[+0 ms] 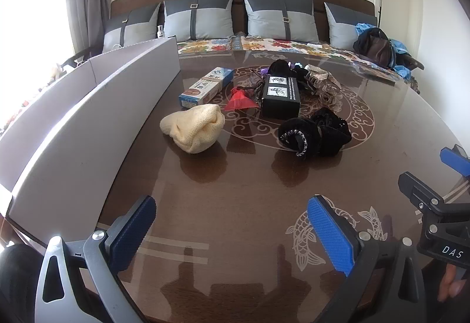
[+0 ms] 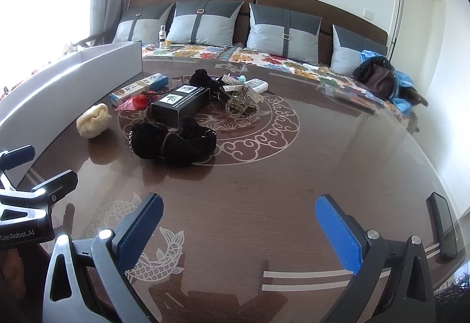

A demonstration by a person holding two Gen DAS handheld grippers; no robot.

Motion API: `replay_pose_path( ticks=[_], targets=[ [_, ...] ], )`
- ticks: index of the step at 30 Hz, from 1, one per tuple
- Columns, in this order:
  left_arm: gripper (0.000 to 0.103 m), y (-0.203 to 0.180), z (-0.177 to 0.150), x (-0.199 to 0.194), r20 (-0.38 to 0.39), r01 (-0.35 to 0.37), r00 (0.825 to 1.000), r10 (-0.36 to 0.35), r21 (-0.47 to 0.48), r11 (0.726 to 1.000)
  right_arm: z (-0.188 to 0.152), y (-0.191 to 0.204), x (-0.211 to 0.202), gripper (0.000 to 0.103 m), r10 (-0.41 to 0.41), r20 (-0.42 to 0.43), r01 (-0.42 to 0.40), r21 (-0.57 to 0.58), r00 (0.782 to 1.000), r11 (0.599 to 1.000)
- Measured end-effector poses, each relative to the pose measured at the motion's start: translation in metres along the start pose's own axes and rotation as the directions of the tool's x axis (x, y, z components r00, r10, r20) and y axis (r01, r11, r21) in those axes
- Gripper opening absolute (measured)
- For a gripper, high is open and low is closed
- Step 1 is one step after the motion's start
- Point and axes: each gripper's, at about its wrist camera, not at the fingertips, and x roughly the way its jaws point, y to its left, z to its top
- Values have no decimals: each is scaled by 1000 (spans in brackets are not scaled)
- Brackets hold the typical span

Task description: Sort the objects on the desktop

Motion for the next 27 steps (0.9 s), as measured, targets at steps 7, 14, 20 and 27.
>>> replay_pose_path(
  ticks=[7, 14, 20, 27],
  targets=[
    [103, 0, -1, 3, -4, -1, 1000, 1, 0, 1000, -2, -1, 4, 103, -3, -11, 3, 4, 1000, 1000],
    [103, 0, -1, 3, -1, -2, 1000, 2, -2, 1000, -2, 0, 3, 103, -5, -11, 5, -3, 1000, 1000],
    [103, 0, -1, 4, -3, -5, 1000, 5, 0, 1000, -2, 1, 2, 103, -5, -7, 5, -7, 1000, 1000],
    [103, 0, -2, 5, -9, -7, 1000, 7, 2, 1000, -2, 0, 3, 103, -4, -10, 4, 0, 1000, 1000]
  ],
)
